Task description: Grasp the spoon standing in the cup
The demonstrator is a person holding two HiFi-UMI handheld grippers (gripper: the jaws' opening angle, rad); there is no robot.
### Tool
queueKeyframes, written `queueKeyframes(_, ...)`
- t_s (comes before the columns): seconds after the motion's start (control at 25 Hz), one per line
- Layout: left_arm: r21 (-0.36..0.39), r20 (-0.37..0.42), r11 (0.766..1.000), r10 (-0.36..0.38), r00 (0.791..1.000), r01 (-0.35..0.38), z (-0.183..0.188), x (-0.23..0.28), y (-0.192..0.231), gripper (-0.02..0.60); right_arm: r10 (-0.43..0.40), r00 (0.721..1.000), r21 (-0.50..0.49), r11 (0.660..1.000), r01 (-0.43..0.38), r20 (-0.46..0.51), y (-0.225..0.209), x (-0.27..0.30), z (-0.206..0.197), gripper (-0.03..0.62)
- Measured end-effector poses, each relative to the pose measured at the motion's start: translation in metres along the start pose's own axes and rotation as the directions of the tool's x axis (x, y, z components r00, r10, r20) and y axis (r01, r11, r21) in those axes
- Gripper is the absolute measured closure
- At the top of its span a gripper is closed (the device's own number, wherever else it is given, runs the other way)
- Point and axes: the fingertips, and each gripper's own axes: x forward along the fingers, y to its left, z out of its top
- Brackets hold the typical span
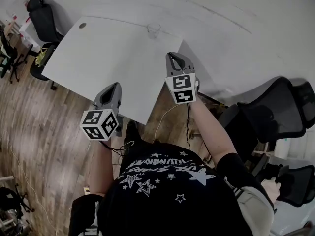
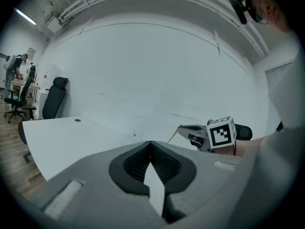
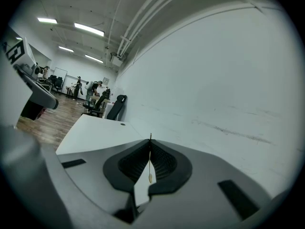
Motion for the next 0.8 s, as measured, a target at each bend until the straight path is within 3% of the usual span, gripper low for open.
queueKeyframes(0.36,-0.026,-0.036,0.997,0.078,0.996,-0.079,-0.030,-0.038,-0.028,0.574,0.117,0.993,0.051,0.992,-0.115,-0.027,0.021,-0.034,-0.029,0.579)
queueKeyframes(0.8,0.011,-0.043,0.996,0.085,0.995,-0.084,-0.028,-0.040,-0.042,0.574,0.135,0.991,0.116,0.984,-0.131,-0.021,0.021,-0.045,-0.043,0.580)
